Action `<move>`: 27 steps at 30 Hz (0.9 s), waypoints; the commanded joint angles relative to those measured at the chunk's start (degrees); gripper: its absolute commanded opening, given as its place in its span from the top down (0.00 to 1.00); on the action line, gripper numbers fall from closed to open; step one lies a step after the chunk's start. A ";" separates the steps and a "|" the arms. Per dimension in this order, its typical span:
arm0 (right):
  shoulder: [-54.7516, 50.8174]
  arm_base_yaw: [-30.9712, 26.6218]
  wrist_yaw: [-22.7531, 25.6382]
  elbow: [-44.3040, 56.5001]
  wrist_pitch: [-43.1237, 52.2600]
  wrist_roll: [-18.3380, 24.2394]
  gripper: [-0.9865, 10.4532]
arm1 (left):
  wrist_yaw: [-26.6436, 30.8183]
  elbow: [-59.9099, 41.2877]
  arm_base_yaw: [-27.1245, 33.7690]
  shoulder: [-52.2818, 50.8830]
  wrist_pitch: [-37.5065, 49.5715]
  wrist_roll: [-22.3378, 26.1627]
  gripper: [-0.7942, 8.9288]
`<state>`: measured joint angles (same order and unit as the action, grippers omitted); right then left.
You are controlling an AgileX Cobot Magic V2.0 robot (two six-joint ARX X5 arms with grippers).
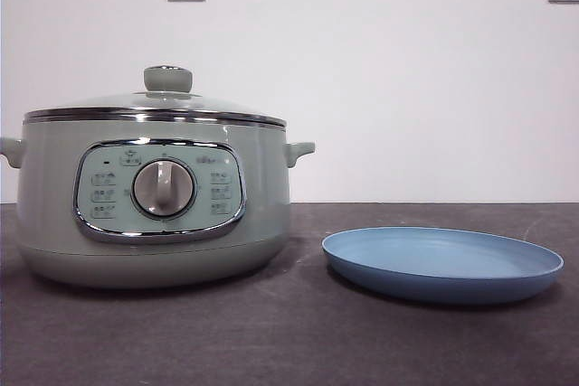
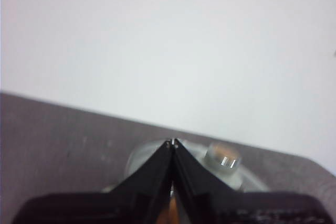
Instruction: Take the potato out from the steamer,put the potato on the plate,close the lid
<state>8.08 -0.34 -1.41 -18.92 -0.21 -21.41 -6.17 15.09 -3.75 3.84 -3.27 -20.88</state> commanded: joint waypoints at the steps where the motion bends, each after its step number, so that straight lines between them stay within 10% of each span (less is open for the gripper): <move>1: 5.60 0.13 -2.97 -8.24 -1.16 4.85 0.92 | -0.13 6.40 0.11 3.93 -1.51 2.32 0.92; 15: 34.58 0.15 -26.01 -44.17 -13.86 12.50 0.92 | -7.30 44.57 0.11 33.07 -22.86 18.18 0.92; 23: 52.22 4.33 -34.60 -64.89 -37.11 19.93 0.90 | -15.26 61.13 0.00 49.11 -38.07 21.16 0.91; 27: 58.53 6.64 -34.07 -72.46 -47.95 22.84 0.59 | -16.83 63.47 -0.09 54.05 -40.52 21.09 0.56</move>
<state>66.41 6.20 -35.57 -90.30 -47.24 -0.73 -22.65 78.32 -3.77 57.78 -43.62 -0.78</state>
